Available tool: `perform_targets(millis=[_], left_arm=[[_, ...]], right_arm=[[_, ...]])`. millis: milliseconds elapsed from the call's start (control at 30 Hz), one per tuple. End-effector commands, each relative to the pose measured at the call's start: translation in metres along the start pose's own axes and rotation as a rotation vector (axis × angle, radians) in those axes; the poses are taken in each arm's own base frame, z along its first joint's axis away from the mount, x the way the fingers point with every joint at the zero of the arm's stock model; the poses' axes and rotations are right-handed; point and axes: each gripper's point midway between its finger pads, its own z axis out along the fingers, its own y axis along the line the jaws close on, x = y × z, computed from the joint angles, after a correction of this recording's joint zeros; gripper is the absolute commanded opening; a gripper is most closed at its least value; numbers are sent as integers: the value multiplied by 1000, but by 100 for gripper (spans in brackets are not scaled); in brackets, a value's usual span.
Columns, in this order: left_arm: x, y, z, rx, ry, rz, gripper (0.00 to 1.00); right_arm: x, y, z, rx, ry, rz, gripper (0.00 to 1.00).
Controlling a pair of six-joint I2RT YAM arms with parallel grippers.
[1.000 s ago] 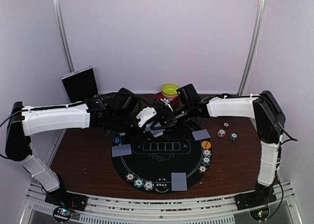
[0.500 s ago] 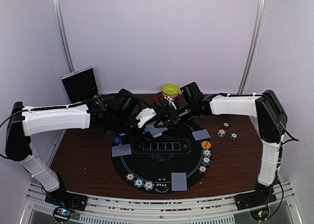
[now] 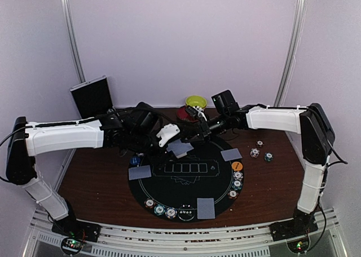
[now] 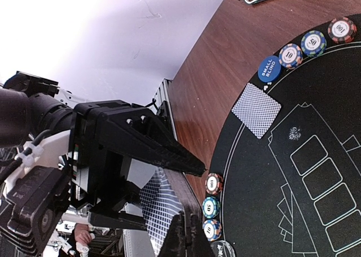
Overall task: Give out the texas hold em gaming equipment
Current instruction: Pick up the poker card from the face-down deck piles, then distribute the poker card in the big blind area.
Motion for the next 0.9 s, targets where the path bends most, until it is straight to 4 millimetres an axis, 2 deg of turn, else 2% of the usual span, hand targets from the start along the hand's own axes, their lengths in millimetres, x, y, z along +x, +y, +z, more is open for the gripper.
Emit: perform_targets(millis=[0, 200, 400, 500, 700, 867], left_arm=[[-18, -3, -6, 3, -76, 22, 62], [-17, -3, -6, 4, -73, 22, 62], [-16, -4, -6, 7, -73, 20, 62], [-16, -4, -6, 9, -73, 19, 62], [-16, -6, -7, 14, -75, 17, 62], [-18, -7, -10, 14, -81, 16, 62]], right_arm=[[-8, 9, -15, -2, -40, -28, 0], [-12, 10, -29, -8, -63, -26, 0], [-16, 0, -58, 16, -101, -14, 0], [-9, -14, -73, 66, -84, -10, 0], [19, -52, -112, 217, 51, -59, 0], [45, -85, -141, 257, 116, 23, 0]])
